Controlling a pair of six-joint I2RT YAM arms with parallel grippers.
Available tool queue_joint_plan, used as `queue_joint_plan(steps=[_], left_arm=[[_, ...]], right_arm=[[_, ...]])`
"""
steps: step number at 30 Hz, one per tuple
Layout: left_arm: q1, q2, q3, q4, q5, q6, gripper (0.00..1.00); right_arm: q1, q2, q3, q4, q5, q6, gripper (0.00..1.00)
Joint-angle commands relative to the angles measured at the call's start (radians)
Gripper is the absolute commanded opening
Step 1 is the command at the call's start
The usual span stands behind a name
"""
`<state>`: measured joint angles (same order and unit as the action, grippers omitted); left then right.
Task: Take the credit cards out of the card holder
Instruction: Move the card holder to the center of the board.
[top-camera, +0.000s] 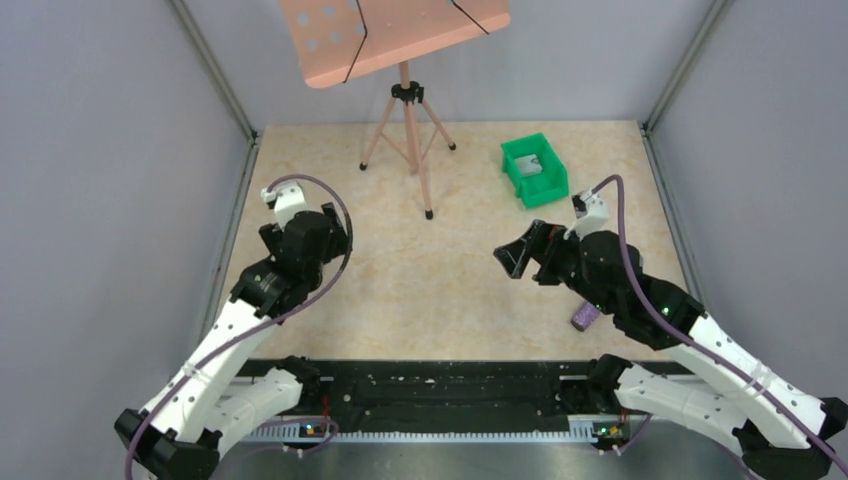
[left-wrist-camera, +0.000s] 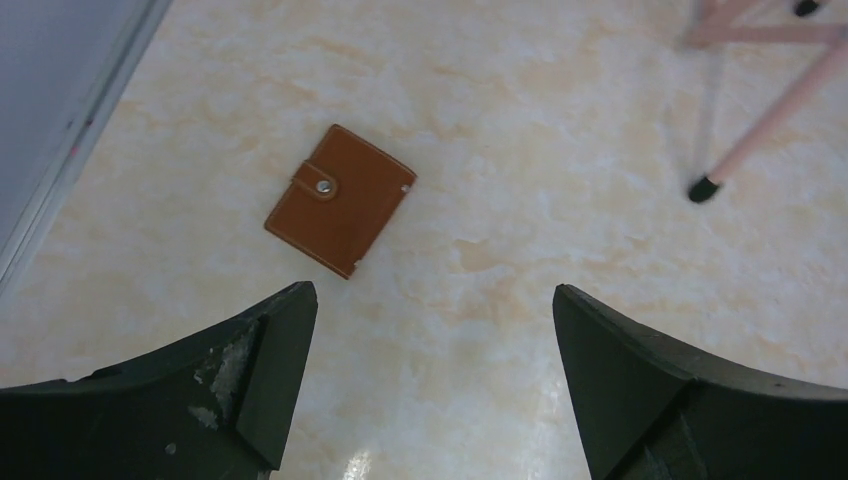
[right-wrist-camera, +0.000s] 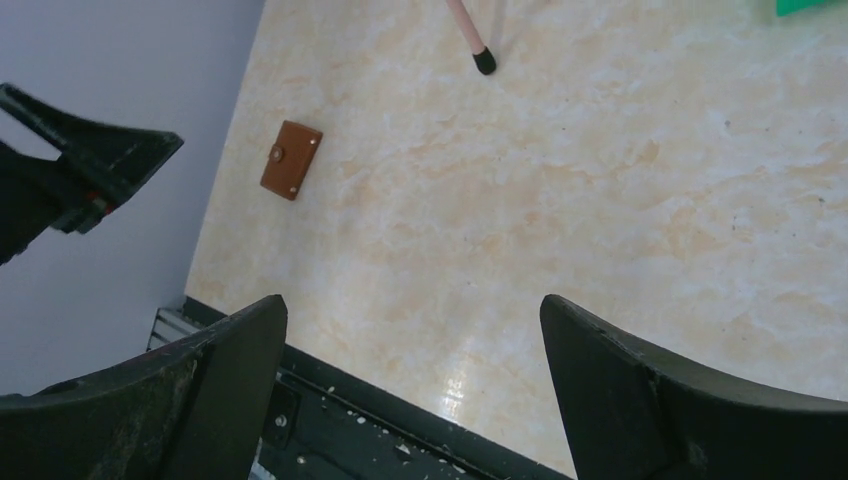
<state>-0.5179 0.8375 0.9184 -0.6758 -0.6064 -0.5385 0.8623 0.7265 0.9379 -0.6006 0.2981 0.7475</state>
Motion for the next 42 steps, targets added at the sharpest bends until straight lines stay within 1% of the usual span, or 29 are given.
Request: queue_joint_plan(steps=[1,4,6,7,10,13,16,17,19,22,24,27,30,32,37,42], left_arm=[[0.113,0.054,0.074,-0.027,-0.124,-0.202,0.91],[0.277,0.117,0.074,-0.006,0.020,-0.278,0.82],[0.378,0.180,0.075,0.004,0.045,-0.293,0.76],[0.406,0.214,0.078,0.007,0.047,-0.291,0.75],[0.491,0.314,0.078,0.054,0.114,-0.237,0.75],[0.598,0.423,0.090,0.089,0.218,-0.203,0.75],[0.667,0.531,0.134,0.101,0.340,-0.135,0.76],[0.679,0.570,0.158,0.085,0.379,-0.116,0.76],[0.691,0.645,0.200,0.062,0.392,-0.094,0.77],[0.712,0.721,0.213,0.085,0.382,-0.068,0.78],[0.728,0.762,0.212,0.111,0.413,-0.052,0.78],[0.742,0.810,0.221,0.161,0.522,0.002,0.77],[0.744,0.883,0.279,0.119,0.651,0.037,0.75],[0.743,0.925,0.299,0.099,0.702,0.050,0.73],[0.743,0.980,0.297,0.063,0.685,0.048,0.70],[0.739,0.985,0.267,0.045,0.741,0.013,0.61]], right_arm=[[0.012,-0.055,-0.025,0.139,-0.073,-0.078,0.97],[0.011,-0.081,-0.045,0.171,-0.104,-0.086,0.96],[0.011,-0.088,-0.054,0.188,-0.138,-0.093,0.95],[0.011,-0.091,-0.056,0.190,-0.147,-0.096,0.95],[0.011,-0.094,-0.054,0.190,-0.165,-0.106,0.95],[0.011,-0.096,-0.054,0.198,-0.181,-0.120,0.95],[0.011,-0.096,-0.056,0.215,-0.197,-0.130,0.96],[0.011,-0.096,-0.057,0.221,-0.203,-0.132,0.96],[0.011,-0.095,-0.055,0.231,-0.212,-0.135,0.96],[0.011,-0.095,-0.049,0.238,-0.222,-0.138,0.96],[0.011,-0.096,-0.044,0.240,-0.228,-0.138,0.96],[0.012,-0.100,-0.043,0.239,-0.238,-0.136,0.96],[0.011,-0.106,-0.050,0.229,-0.243,-0.127,0.96],[0.011,-0.110,-0.056,0.221,-0.238,-0.123,0.96],[0.011,-0.120,-0.058,0.215,-0.229,-0.114,0.96],[0.011,-0.116,-0.056,0.214,-0.220,-0.112,0.95]])
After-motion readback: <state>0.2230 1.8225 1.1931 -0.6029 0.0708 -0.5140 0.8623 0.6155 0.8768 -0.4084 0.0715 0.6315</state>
